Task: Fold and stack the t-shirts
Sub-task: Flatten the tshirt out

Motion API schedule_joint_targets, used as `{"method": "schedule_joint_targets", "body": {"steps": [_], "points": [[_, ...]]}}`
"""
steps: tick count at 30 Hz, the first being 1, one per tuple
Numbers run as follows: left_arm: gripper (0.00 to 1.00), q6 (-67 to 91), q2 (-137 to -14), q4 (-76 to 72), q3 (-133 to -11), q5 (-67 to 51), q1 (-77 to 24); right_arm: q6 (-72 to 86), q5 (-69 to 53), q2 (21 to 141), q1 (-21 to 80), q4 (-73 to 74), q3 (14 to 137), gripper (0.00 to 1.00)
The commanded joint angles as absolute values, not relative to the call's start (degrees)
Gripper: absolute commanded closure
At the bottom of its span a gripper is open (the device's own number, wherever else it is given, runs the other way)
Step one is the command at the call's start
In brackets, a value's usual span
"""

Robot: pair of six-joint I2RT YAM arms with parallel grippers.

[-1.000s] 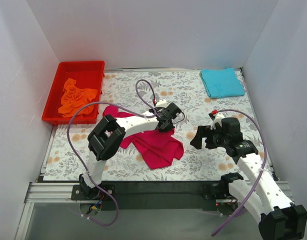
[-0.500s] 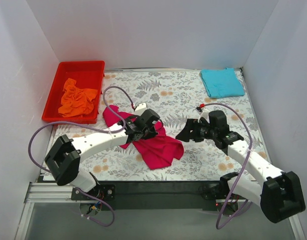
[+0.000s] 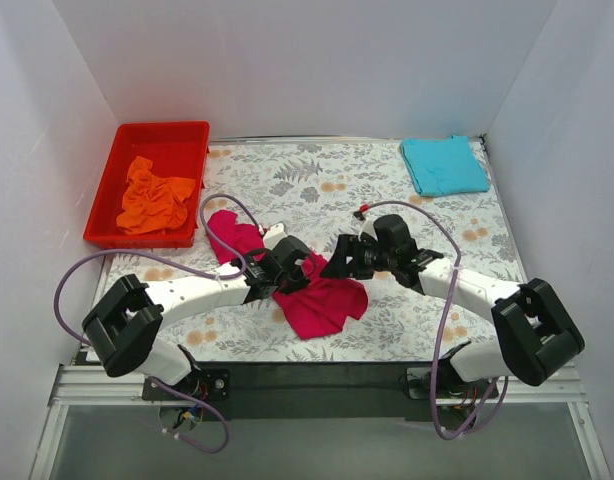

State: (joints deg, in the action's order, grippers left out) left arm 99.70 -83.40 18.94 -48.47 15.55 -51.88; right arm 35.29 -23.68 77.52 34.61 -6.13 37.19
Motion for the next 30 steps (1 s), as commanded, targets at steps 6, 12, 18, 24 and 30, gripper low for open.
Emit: {"method": "schedule_joint_targets", "body": {"steps": [6,12,18,24,30], "points": [[1.0,99.93,-80.68,14.94,-46.93,15.82,-52.12,34.98,-20.66,85.85,36.38,-11.25,45.79,0.34],[1.0,99.67,-80.95,14.5,-46.58,15.82,-52.12,33.58,-20.92,91.05,37.62,-11.16,47.55,0.4],[0.93,100.37,-80.16,14.5,-45.79,16.08,-52.12,31.82,-17.24,89.92,37.53,-10.9,47.37,0.8],[0.78,101.51,-80.15,13.8,-45.7,16.17,-52.12,29.8,-13.28,87.54,36.91,-8.44,47.02,0.99],[0.68,102.57,-81.3,13.54,-45.97,16.43,-52.12,28.65,-10.63,85.52,36.56,-6.95,47.11,0.99]]}}
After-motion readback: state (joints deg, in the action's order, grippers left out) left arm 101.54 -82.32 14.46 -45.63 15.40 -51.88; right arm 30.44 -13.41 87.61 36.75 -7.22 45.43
